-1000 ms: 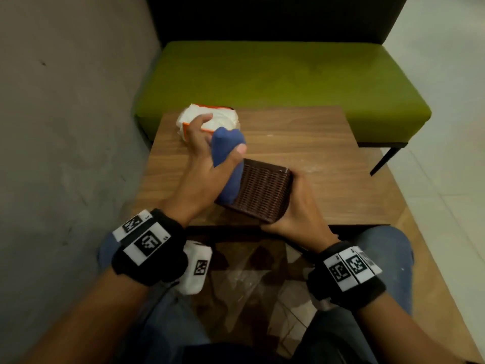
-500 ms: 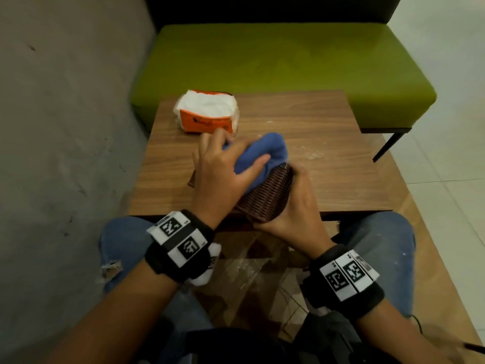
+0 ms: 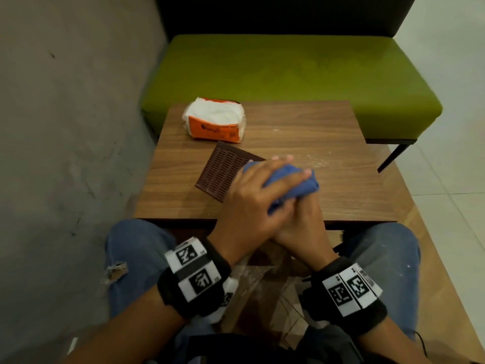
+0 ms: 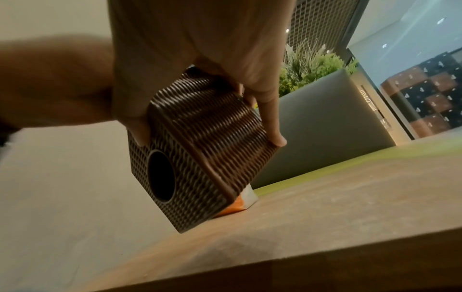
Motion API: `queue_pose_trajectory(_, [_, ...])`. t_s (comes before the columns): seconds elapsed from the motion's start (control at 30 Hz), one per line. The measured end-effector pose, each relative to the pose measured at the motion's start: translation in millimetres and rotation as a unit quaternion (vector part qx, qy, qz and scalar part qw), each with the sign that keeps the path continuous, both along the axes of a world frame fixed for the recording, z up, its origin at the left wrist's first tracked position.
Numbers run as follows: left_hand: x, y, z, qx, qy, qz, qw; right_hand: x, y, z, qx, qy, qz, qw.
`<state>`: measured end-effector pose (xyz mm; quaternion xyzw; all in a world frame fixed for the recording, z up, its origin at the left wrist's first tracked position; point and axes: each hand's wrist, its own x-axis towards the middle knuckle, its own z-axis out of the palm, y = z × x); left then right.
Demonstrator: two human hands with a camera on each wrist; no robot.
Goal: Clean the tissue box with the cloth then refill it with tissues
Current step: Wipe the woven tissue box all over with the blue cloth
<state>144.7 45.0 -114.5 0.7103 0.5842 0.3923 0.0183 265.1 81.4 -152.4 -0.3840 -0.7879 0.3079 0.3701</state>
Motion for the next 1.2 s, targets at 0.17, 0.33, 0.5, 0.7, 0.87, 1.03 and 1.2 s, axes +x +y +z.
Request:
queue_pose_trajectory(0.17, [-26.6,29.8,6.6,-0.003,-0.082,0.102,0.991,1.5,-5.6,-4.9,-0.009,0.023,-0.014,1.0])
queue_pose_trajectory(0.33, [-13.9,16.4,-6.1,0.008,-0.063,0.06,0.996,-1.5,6.0,-6.1,-0.027,0.006,-0.011,1.0])
queue_pose_trajectory(0.5, [-38.8,30.9,-4.7,-0.005,-0.016,0.029,0.999,0.2,20.3,-5.0,-0.047,0.006,0.012,0.999])
queue_pose_trajectory(0.7, [-17.1,16.5,-3.7,0.027,0.013,-0.001,1.0,-5.5,28.5,-2.7,-0.059,-0.005,-0.038,0.997])
queue_pose_trajectory(0.87, [-52.5,16.7,-20.3,0.006,-0.009,0.064,0.998,4.2,18.7,-3.3,-0.032,-0.006,-0.022,0.999])
queue_pose_trajectory(1.03, [-46.3,2.0,-32.4,0.022,0.016,0.052,0.998,7.0,19.0,-1.9,-0.031,-0.008,-0.028,0.999])
queue_pose_trajectory(1.2, [-92.2,13.2,-42.3,0.009,-0.064,0.162,0.985,14.3,12.4,-4.0,-0.056,-0.018,0.003,0.998])
